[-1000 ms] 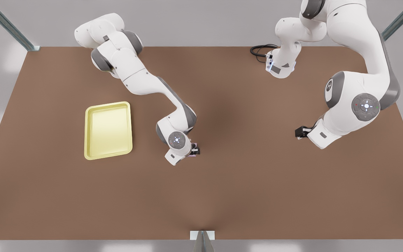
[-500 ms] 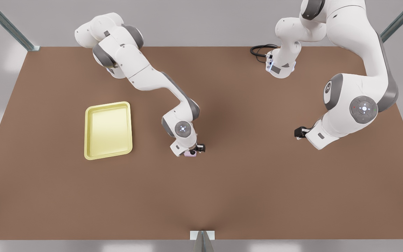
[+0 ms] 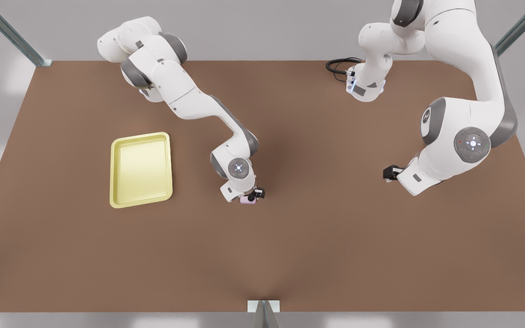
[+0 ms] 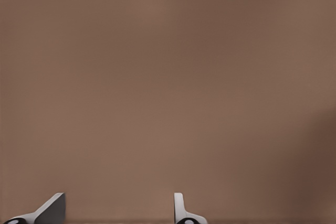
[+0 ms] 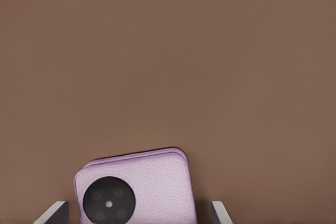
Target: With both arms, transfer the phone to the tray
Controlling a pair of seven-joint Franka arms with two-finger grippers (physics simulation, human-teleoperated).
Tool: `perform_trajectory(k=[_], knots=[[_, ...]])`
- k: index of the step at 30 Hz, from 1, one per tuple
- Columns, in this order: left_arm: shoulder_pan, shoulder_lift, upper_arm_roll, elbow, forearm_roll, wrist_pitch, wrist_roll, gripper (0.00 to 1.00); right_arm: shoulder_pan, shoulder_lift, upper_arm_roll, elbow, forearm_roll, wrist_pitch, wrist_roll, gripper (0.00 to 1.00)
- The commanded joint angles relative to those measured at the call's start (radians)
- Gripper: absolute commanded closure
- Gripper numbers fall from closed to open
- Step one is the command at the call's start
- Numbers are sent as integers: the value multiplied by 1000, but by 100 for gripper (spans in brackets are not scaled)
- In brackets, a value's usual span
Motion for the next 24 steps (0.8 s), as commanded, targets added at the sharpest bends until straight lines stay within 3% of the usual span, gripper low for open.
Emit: perform_trajectory(k=[1,17,24], knots=[[0,1,0,0,2,0,11,0,0,5,0,0,-2,9,55,0],[0,1,0,0,2,0,11,0,-1,-9,9,-23,-4,15,31,1],[0,4,0,0,2,0,13,0,-1,-4,9,-19,-2,11,28,17]])
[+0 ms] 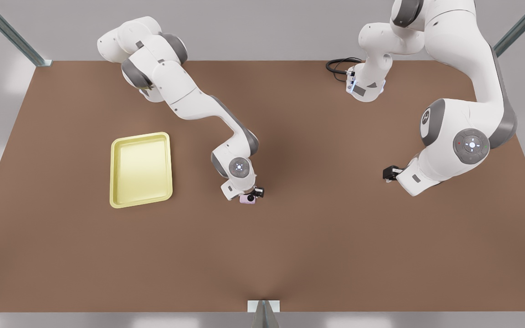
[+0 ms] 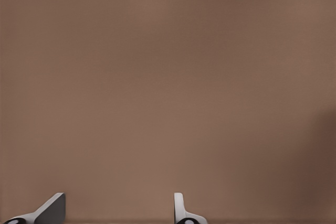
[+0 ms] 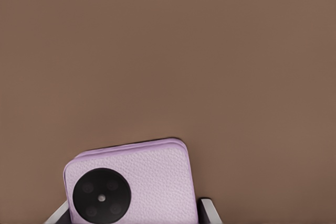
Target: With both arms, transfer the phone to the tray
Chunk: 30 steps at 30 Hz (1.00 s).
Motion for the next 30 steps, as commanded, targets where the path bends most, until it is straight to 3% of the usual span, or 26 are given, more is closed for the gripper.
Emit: perform_trajectory(k=[1,3,7,9,15,20,24,25,29,30], knots=[[0,0,0,0,1,0,4,0,-1,-2,0,4,-2,-5,-1,22],[0,0,0,0,1,0,4,0,-1,-5,0,4,-2,-7,-4,28],[0,-2,0,2,1,0,4,0,-11,-56,2,-5,-1,-54,-46,28],[0,-3,0,2,-1,0,4,0,-36,-136,0,-99,-2,-51,-70,28],[-3,-15,-3,2,-1,-11,2,0,-378,-507,-2,-686,-4,96,-515,28],[-5,-14,-5,2,-1,-10,2,0,-571,-720,-5,-993,-2,113,-858,28],[-5,-12,-5,2,-1,-10,2,0,-651,-699,-38,-990,-4,113,-1004,22],[-5,-11,-5,2,-1,-10,2,0,-651,-697,-63,-984,-4,111,-1035,0],[-6,-14,-5,2,-1,-10,2,0,-648,-696,-61,-955,-4,97,-1027,0],[-6,-14,-6,2,2,-10,1,0,-648,-702,-60,-903,-4,13,-1023,0]])
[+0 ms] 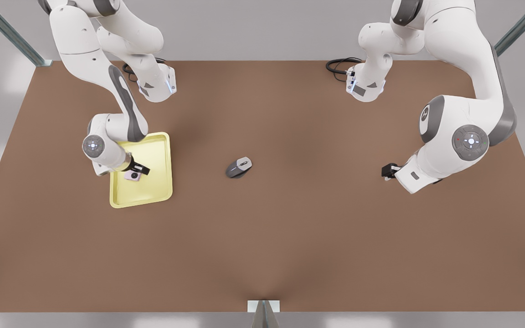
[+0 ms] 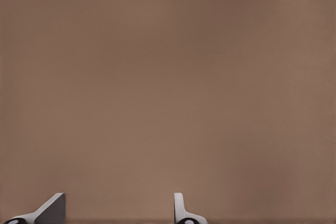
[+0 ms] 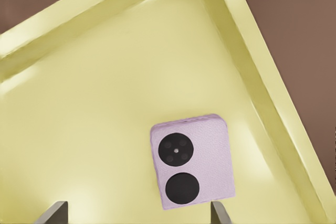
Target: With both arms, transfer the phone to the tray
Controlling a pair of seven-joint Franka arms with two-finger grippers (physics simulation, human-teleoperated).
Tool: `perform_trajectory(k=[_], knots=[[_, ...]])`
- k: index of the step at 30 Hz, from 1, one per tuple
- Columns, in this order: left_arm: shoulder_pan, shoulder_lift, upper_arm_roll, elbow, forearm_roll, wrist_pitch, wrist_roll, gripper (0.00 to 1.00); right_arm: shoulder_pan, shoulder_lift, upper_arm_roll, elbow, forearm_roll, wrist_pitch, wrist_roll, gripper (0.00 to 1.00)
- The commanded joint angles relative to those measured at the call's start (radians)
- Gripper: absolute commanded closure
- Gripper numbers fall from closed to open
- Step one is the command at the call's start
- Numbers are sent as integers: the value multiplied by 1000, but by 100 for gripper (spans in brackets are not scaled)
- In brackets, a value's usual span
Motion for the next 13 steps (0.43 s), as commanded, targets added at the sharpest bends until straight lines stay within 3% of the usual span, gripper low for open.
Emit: perform_trajectory(k=[1,3,4,6,8,13], knots=[[0,-4,-1,0,3,0,-2,0,0,-7,2,107,-1,-211,-429,0],[0,-12,1,2,4,-2,-2,0,1,-16,9,285,-4,-365,-426,0],[0,-12,-1,2,4,-2,-2,0,0,-13,9,467,-6,-529,-426,0],[0,-10,1,0,4,0,-2,0,-5,-15,-44,659,12,-595,-428,0],[0,-10,-1,0,4,0,-2,0,5,43,-37,895,16,-829,-422,0],[0,-9,1,0,6,0,-2,0,-11,22,-32,917,-6,-892,-434,0]])
